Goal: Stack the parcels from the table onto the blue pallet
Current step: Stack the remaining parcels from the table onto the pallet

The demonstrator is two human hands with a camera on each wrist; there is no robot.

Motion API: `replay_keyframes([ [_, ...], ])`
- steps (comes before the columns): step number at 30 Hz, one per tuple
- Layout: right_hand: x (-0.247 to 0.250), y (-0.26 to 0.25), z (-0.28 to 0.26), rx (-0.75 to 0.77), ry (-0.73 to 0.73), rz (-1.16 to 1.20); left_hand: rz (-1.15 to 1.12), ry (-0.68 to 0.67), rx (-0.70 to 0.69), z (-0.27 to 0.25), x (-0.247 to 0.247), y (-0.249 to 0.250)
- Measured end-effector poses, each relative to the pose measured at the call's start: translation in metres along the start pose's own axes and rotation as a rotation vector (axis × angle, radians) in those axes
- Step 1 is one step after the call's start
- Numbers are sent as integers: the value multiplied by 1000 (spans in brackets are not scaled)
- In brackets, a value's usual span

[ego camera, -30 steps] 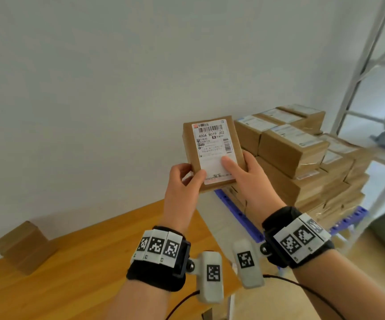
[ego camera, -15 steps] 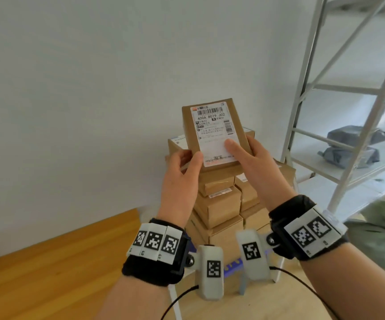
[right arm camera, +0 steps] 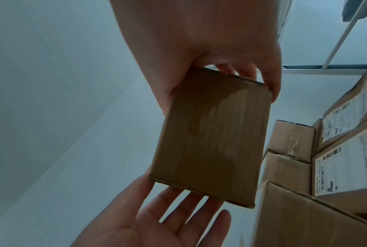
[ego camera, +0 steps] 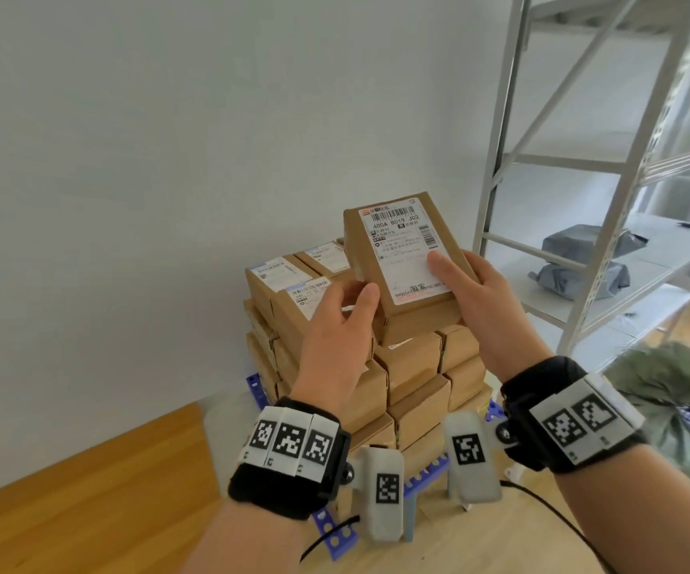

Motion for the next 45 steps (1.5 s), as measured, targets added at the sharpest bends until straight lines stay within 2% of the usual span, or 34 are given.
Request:
replay_keyframes([
  [5,7,20,21,-29,-41,-34,17,-29,29,18,-14,-15],
  [10,5,37,44,-78,-72,-29,140,-48,48,35,-22,-28],
  [17,-1,66,90,-123,-207,-12,384,91,13,61,-34,-43],
  [22,-13,104,113,-232,-335,-3,620,281,-28,65,-32,-59],
  [28,-29,123,124,-225,-396,-112,802,353,-75,67,-37,-65],
  [34,-36,123,129,-215,-415,-192,894,297,-65,69,-39,-65],
  [39,-36,123,122,-100,-488,-308,934,243,-40,70,-40,-67],
  [41,-35,124,121,-55,-487,-307,956,230,-29,69,-41,-68],
  [45,-36,123,124,-58,-482,-288,1012,231,0,68,-41,-70],
])
Point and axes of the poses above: each hand's wrist, its own z-axis towards the middle knuckle, its own x-axis out of the back of the hand, y = z × x, the point moved 6 cm from there along z, towards the middle knuckle, and after that the axes turned 10 degrees about -z, right-handed, at the moved point
